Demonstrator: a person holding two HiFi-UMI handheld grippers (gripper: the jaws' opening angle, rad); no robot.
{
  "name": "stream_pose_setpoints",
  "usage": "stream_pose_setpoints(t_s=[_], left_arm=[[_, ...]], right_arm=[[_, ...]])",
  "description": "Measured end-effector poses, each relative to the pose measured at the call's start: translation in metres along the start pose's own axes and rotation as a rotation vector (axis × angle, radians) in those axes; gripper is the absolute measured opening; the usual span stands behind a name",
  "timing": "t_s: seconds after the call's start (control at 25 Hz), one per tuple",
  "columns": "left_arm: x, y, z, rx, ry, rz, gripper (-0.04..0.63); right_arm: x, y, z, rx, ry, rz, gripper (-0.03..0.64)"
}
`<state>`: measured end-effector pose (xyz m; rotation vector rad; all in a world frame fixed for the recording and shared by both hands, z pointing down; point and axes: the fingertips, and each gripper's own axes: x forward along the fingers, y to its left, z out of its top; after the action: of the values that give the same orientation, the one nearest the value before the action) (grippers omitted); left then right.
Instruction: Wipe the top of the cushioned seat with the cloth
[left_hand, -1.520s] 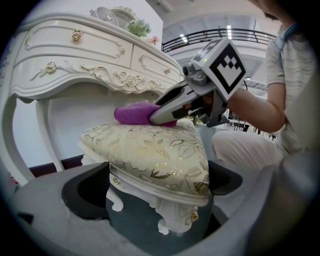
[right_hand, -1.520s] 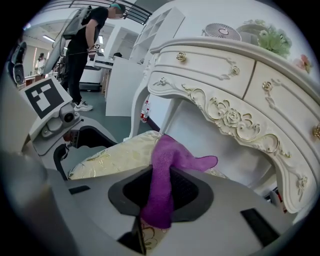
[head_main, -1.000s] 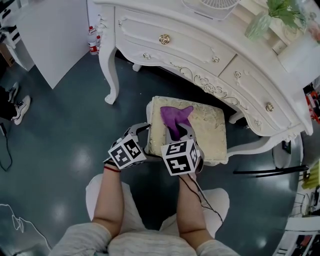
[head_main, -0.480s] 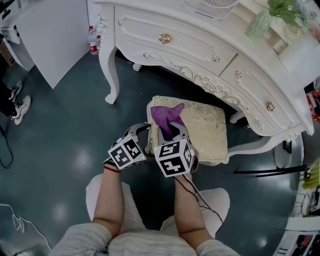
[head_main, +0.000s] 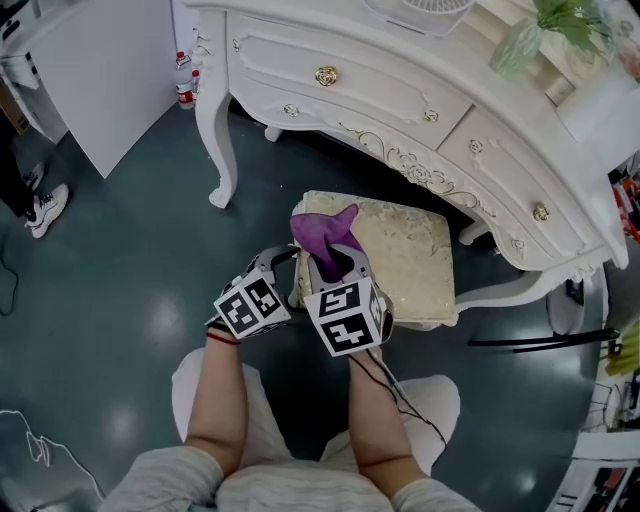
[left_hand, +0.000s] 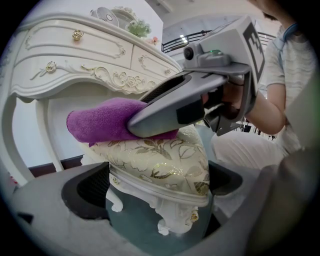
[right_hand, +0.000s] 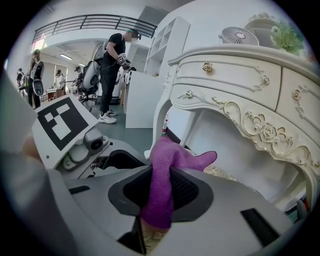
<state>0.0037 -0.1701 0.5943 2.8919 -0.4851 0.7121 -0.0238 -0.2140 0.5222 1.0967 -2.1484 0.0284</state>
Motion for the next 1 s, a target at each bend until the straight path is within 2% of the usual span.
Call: stream_pose_setpoints(t_s=[0.16,0.4,0.56,0.72,0.88,1.0], left_arm=[[0.0,0.001,0.0,-0.002,-0.008,0.0,0.591],[0.0,0.001,0.0,-0.005,-0.009,-0.001,0.591],[0.0,0.001,0.002,-0.003,-0.015,0.0,0.591],[0.0,0.0,0.002,-0.005,-0.012,-0.002,0.591],[0.0,0.0,0.002,-0.009,-0.009,-0.003,0.591],[0.0,0.0,0.002,-0.008,-0.009,-0.002,0.591]], right_arm=[[-0.003,0.011,0.006,0.042,-0.047,0.068,0.087],[-0.033,0.013,0.032,0.287,-0.244,0.263,0.087],[-0.069,-0.003,0.042,0.356,-0.347,0.285,0.087],[-0.107,-0.038,0.026,0.35,-0.382,0.186,0.087],[-0.137,-0.087,-0.018,0.323,-0.305,-0.017,0.087],[-0.152,-0.12,-0.058,0.348,-0.243,-0.14,0.087]])
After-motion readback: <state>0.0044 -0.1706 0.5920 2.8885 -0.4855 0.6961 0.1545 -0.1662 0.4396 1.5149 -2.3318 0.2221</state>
